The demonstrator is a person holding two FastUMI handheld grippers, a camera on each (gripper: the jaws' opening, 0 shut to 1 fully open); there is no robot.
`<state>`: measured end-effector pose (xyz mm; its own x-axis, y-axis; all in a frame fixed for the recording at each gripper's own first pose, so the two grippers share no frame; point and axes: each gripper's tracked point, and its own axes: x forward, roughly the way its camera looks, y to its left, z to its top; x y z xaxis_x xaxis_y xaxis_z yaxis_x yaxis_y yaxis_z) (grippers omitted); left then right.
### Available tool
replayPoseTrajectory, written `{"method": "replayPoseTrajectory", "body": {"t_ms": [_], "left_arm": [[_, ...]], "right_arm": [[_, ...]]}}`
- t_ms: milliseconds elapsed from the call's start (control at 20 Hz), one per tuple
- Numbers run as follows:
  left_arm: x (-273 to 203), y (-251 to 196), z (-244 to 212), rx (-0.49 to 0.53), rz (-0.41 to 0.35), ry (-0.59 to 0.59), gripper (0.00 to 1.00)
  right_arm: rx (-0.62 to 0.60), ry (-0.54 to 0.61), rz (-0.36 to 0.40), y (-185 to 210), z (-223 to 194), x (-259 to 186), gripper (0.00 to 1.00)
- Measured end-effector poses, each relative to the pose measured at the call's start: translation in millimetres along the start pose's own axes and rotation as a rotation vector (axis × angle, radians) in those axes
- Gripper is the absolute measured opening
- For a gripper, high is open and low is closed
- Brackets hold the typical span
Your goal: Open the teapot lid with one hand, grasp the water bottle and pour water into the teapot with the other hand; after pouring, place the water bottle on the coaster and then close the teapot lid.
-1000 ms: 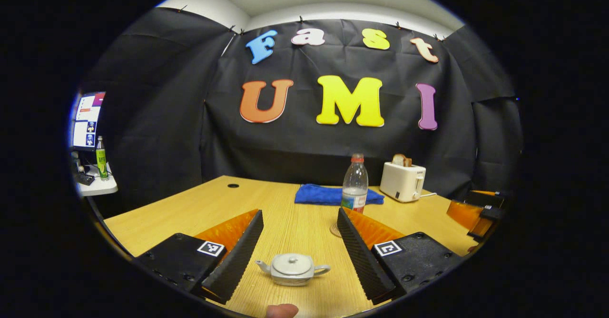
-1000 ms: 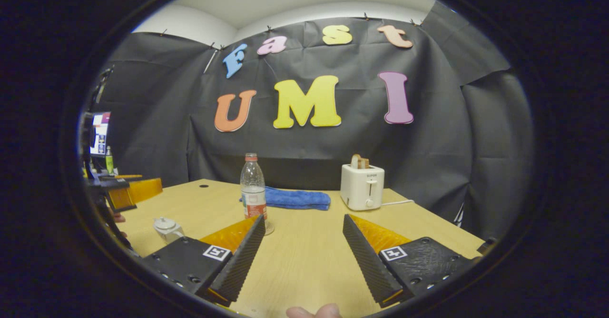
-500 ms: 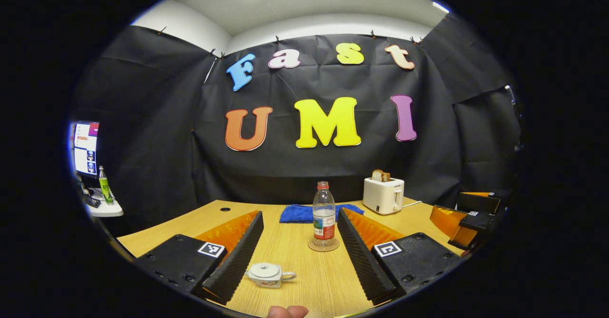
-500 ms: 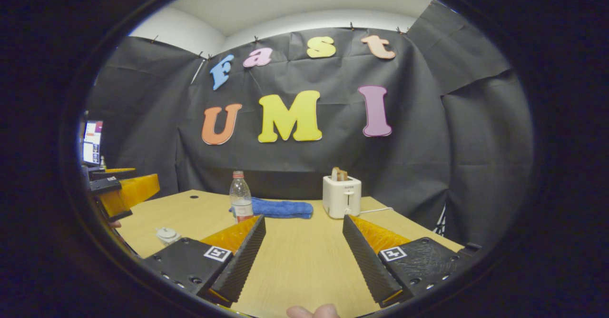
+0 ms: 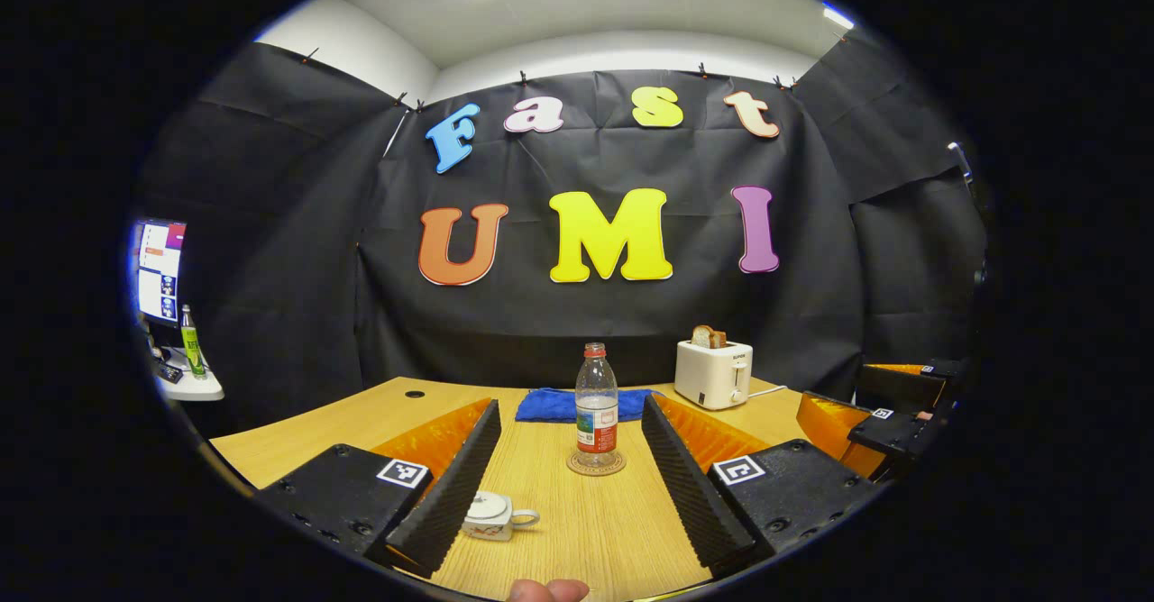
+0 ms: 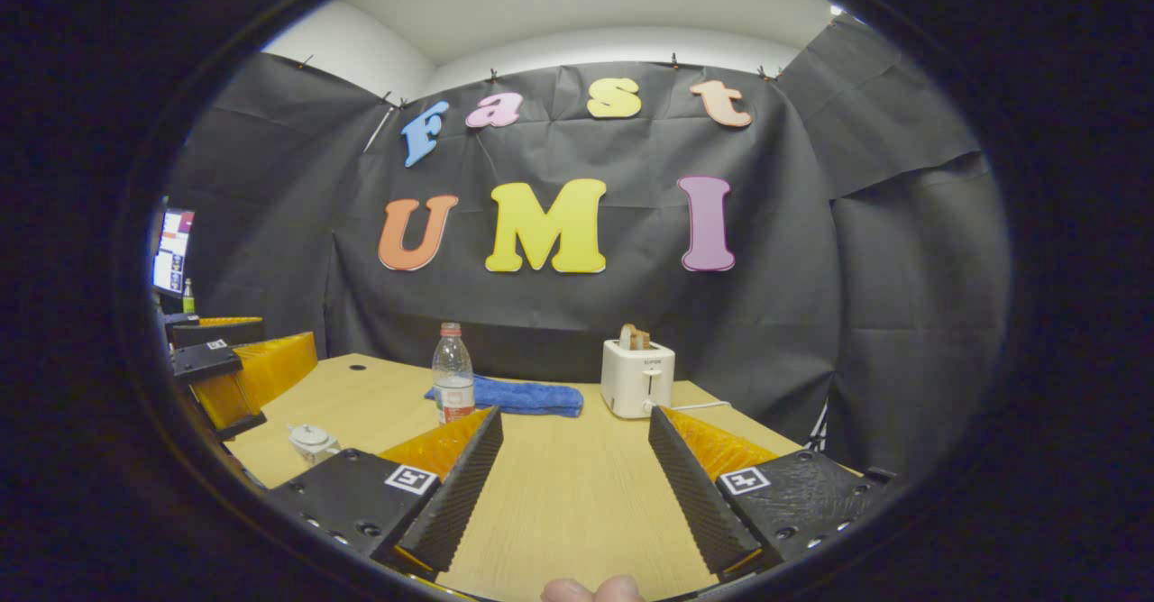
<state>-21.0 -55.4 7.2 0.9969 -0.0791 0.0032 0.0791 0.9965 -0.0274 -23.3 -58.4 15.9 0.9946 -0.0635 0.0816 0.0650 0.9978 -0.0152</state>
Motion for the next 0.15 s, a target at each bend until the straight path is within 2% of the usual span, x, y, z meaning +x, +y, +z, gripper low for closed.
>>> {"method": "replayPoseTrajectory", "body": {"t_ms": [150], "left_arm": [[2.9,7.4,-1.9,0.01,0.012,0.008,0.99]], "right_arm": [[0.006,-0.008,-0.002,3.3,3.9,2.5,0.97]]}}
